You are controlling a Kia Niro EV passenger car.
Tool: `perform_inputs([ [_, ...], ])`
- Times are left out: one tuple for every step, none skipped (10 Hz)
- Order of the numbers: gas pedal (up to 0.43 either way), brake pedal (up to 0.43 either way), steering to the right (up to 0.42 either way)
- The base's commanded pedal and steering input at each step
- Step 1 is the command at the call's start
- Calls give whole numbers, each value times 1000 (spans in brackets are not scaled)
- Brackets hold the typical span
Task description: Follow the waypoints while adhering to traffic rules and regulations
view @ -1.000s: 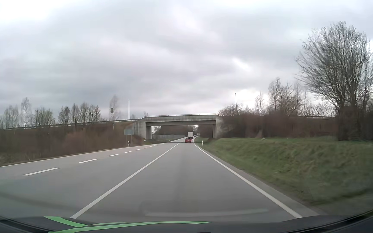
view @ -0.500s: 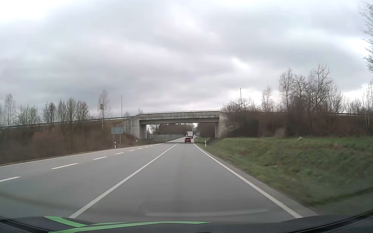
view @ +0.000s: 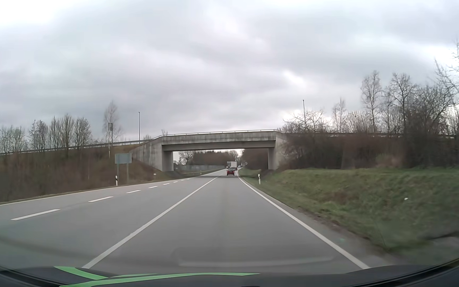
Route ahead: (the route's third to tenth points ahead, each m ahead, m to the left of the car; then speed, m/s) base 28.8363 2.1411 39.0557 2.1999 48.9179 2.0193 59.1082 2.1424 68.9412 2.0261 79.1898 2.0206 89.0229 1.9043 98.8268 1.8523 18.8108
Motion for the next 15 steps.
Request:
perform_inputs([
  [138, 0, 2],
  [138, 0, 1],
  [138, 0, 1],
  [138, 0, 1],
  [138, 0, 1],
  [138, 0, 1],
  [138, 0, 1],
  [138, 0, 1],
  [138, 0, 1],
  [138, 0, 1],
  [138, 0, 1],
  [138, 0, 1],
  [138, 0, 1],
  [138, 0, 1],
  [138, 0, 1],
])
